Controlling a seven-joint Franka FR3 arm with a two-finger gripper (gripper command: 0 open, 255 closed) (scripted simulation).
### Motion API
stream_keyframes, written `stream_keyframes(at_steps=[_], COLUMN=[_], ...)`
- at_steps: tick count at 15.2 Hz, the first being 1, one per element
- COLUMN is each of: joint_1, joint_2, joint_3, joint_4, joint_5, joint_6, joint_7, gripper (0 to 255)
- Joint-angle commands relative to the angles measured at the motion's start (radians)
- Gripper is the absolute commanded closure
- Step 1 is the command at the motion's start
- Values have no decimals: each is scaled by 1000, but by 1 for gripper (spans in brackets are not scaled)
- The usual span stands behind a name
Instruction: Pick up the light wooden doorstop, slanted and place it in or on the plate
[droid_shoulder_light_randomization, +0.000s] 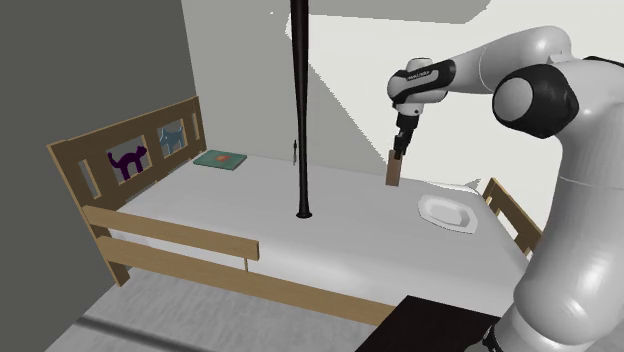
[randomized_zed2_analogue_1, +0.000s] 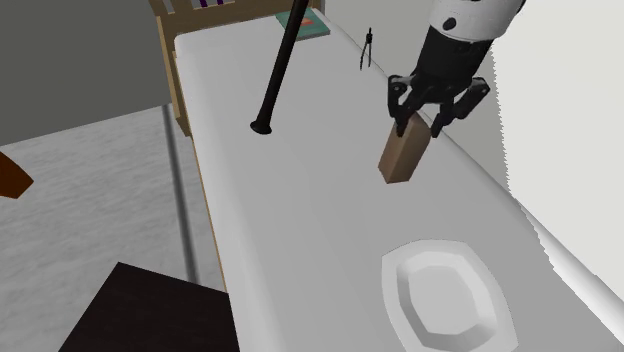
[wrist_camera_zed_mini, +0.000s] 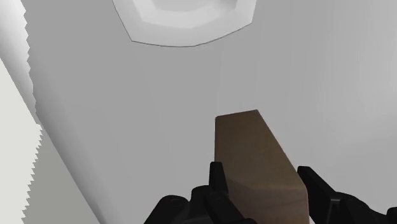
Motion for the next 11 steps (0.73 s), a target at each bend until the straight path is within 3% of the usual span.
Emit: stream_keyframes(at_steps=[1,11], joint_1=[-16,-112], joint_2=[-47,-210], joint_3=[-15,-102], joint_4=[-49,-207], joint_5=[-11,-62], joint_6=[4,11], joint_7=[-32,-204], gripper=[255,255])
